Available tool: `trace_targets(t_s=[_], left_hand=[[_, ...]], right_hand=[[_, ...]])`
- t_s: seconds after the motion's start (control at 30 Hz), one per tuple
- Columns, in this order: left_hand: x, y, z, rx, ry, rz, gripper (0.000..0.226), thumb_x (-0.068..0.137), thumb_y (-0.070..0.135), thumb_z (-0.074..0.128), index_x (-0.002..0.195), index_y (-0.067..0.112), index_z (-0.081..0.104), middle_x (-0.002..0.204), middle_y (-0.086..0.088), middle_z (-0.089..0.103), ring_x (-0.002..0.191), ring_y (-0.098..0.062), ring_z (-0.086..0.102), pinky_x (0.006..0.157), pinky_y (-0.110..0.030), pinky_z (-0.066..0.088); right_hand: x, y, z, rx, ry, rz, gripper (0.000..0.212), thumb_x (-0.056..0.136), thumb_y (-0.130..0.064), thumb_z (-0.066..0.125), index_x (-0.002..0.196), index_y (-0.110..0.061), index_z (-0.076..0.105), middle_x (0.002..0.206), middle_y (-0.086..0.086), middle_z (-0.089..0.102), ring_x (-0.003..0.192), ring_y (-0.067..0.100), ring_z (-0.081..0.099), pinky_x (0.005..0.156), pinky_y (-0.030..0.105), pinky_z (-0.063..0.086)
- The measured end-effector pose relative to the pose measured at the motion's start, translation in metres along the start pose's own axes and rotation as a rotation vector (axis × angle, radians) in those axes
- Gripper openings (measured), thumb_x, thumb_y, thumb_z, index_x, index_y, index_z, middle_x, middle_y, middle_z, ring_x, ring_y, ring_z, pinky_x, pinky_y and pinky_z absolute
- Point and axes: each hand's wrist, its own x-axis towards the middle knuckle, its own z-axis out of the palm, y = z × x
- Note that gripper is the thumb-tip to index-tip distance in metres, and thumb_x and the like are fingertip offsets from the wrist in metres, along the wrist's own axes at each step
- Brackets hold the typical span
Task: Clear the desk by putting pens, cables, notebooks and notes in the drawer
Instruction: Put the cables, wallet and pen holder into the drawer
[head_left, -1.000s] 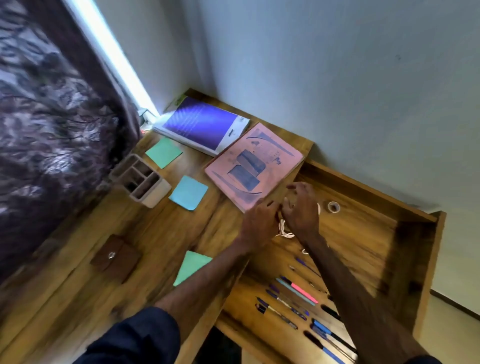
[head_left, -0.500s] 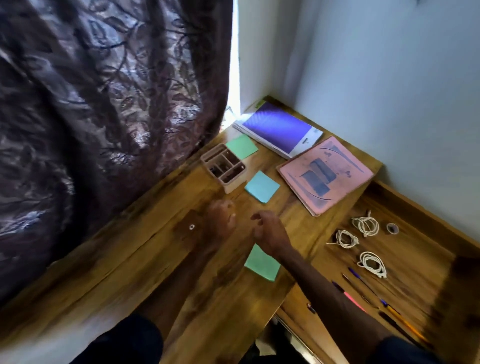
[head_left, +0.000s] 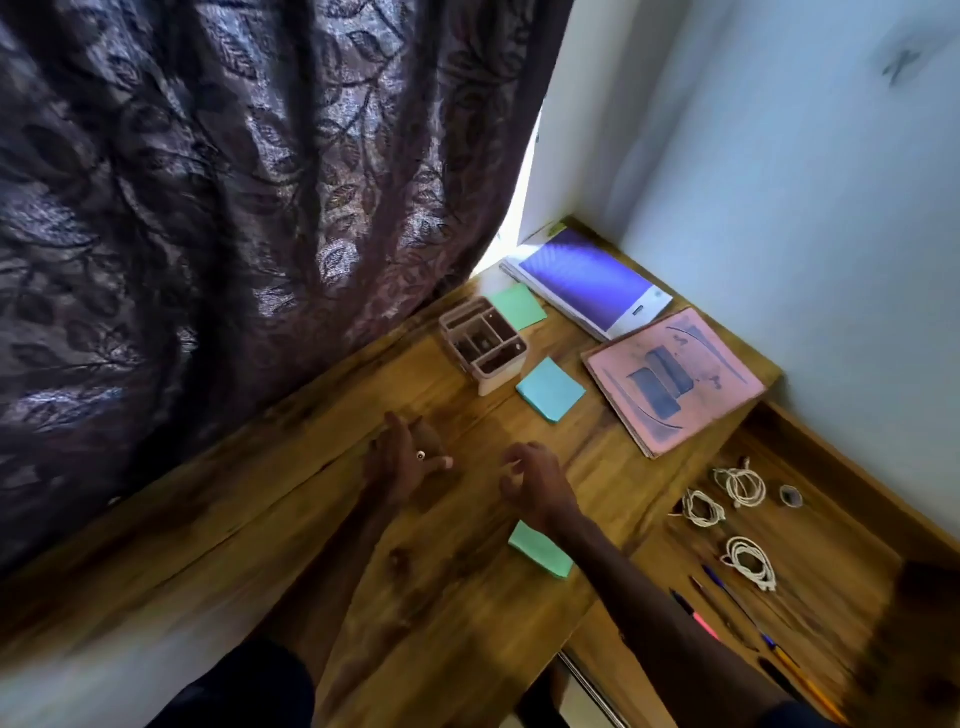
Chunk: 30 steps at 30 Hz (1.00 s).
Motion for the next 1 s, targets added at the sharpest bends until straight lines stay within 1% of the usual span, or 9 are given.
trace_targets(t_s=[0.13,0.3,0.37,0.47,0.53,0.6,0.7,0.83,1.0], left_hand=[[-0.001,0.006,-0.009,-0.157,-0.002,0.117,0.078,0.083,0.045,0.077,0.145,0.012,0.045,0.149,-0.015,0.048,0.137,-0.031,0.044,0.113,-0.037,0.031],[-0.016,0.047,-0.008,-0.327,-0.134,0.261,0.061,0.091,0.039,0.069,0.143,0.012,0.05,0.139,-0.007,0.056,0.132,-0.026,0.05,0.111,-0.036,0.036],[-0.023,0.069,0.002,-0.456,-0.163,0.291,0.055,0.093,0.034,0.067,0.141,0.01,0.053,0.132,-0.006,0.06,0.125,-0.025,0.056,0.103,-0.035,0.046],[-0.04,0.102,0.022,-0.656,-0.197,0.255,0.037,0.097,0.026,0.064,0.128,0.005,0.061,0.114,-0.007,0.068,0.1,-0.019,0.067,0.076,-0.021,0.055],[-0.052,0.125,0.041,-0.751,-0.259,0.212,0.03,0.099,0.023,0.062,0.12,0.003,0.063,0.107,-0.01,0.071,0.088,-0.016,0.069,0.07,-0.022,0.057],[-0.061,0.149,0.065,-0.756,-0.322,0.237,0.03,0.098,0.021,0.062,0.12,0.001,0.065,0.108,-0.015,0.073,0.089,-0.022,0.07,0.078,-0.033,0.059],[-0.08,0.187,0.089,-0.66,-0.434,0.314,0.028,0.1,0.023,0.059,0.123,0.008,0.065,0.107,-0.01,0.072,0.088,-0.016,0.068,0.072,-0.024,0.059],[-0.103,0.233,0.123,-0.458,-0.505,0.406,0.037,0.097,0.032,0.061,0.127,0.012,0.064,0.113,-0.007,0.072,0.101,-0.024,0.069,0.091,-0.043,0.058],[-0.133,0.289,0.177,-0.312,-0.553,0.458,0.019,0.097,0.022,0.063,0.113,0.014,0.07,0.101,0.0,0.071,0.09,-0.019,0.07,0.079,-0.034,0.06]], right_hand=[[-0.01,0.005,-0.008,0.13,0.007,-0.006,0.029,0.085,-0.026,0.077,0.111,-0.018,0.067,0.108,0.0,0.066,0.087,0.012,0.062,0.067,0.02,0.05],[-0.022,0.0,-0.037,0.449,-0.101,0.177,0.052,0.083,-0.055,0.074,0.121,-0.022,0.063,0.113,-0.004,0.069,0.099,0.014,0.067,0.083,0.035,0.061],[-0.031,0.005,-0.054,0.698,-0.096,0.269,0.053,0.081,-0.045,0.08,0.122,-0.019,0.06,0.114,0.004,0.071,0.097,0.023,0.072,0.079,0.039,0.063],[-0.048,0.02,-0.077,1.001,0.003,0.416,0.042,0.081,-0.021,0.084,0.116,-0.015,0.06,0.108,0.009,0.075,0.089,0.027,0.075,0.079,0.044,0.063],[-0.06,0.039,-0.09,1.097,0.073,0.493,0.038,0.083,-0.012,0.081,0.116,-0.006,0.063,0.104,0.015,0.076,0.082,0.028,0.072,0.072,0.038,0.063],[-0.075,0.064,-0.103,1.137,0.151,0.54,0.043,0.085,-0.009,0.079,0.122,0.003,0.061,0.106,0.025,0.073,0.077,0.029,0.069,0.068,0.035,0.06],[-0.099,0.106,-0.125,1.216,0.248,0.606,0.042,0.086,-0.009,0.077,0.123,0.002,0.061,0.098,0.024,0.073,0.077,0.029,0.069,0.068,0.036,0.058],[-0.128,0.164,-0.158,1.308,0.432,0.676,0.037,0.088,-0.005,0.073,0.122,0.001,0.062,0.096,0.016,0.073,0.075,0.026,0.07,0.059,0.031,0.057],[-0.163,0.254,-0.189,1.293,0.673,0.852,0.026,0.092,-0.007,0.069,0.116,-0.001,0.066,0.092,0.013,0.074,0.07,0.022,0.069,0.06,0.031,0.056]])
